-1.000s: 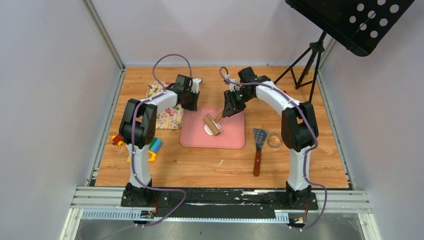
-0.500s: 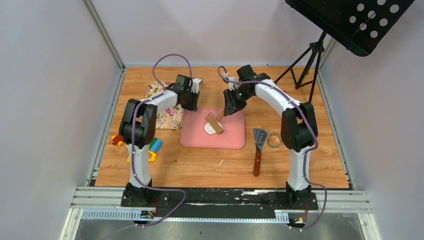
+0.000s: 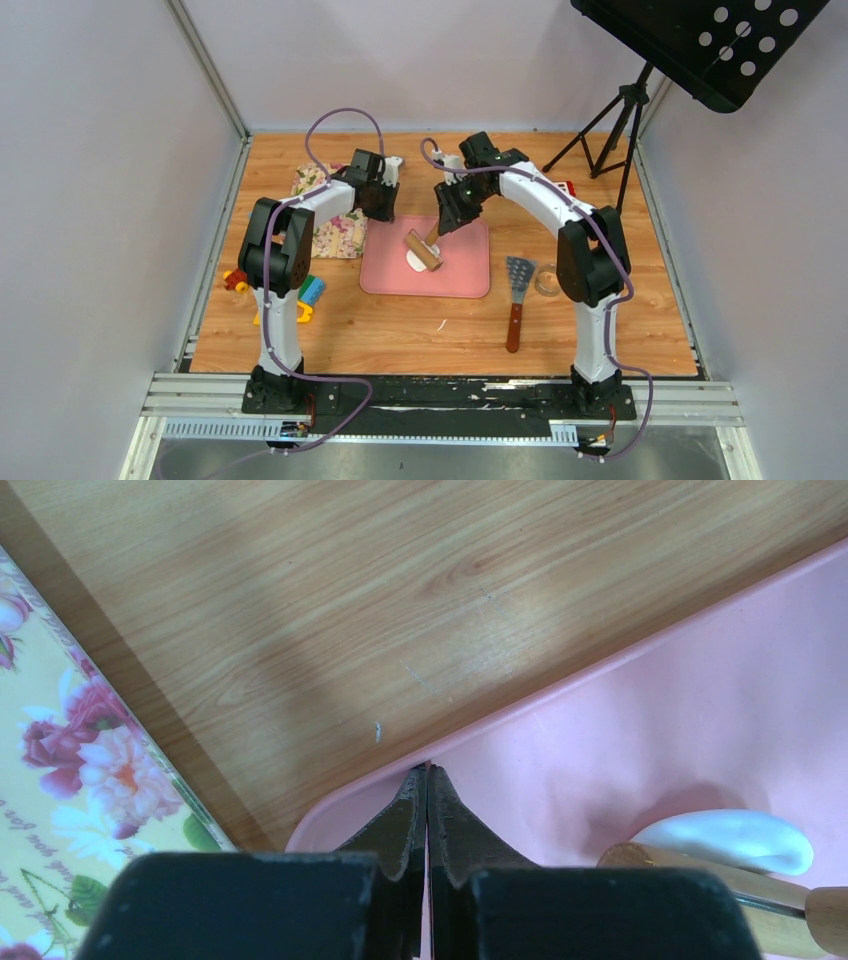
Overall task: Roll out the dumpling wrappers from the dough
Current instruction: Flatten out the dough on the work surface.
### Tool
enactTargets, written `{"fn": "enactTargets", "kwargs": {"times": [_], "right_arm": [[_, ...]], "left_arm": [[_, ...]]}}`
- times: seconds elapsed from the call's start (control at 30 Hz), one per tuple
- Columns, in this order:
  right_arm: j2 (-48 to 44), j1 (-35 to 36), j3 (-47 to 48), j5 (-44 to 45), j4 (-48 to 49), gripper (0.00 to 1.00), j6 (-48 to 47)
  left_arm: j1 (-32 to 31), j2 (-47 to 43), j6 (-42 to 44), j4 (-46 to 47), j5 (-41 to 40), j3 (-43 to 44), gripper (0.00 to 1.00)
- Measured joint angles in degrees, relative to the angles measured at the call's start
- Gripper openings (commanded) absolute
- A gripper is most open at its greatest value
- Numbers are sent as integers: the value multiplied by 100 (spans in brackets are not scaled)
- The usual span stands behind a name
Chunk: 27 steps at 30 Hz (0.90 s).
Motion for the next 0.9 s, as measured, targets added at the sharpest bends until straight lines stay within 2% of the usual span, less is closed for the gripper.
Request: {"fn": "enactTargets", "kwargs": {"times": [0.9], "right_arm": [[197,201,107,-221,175,0,37]], "left_arm": [[0,0,0,-2,-22,0,0]]}}
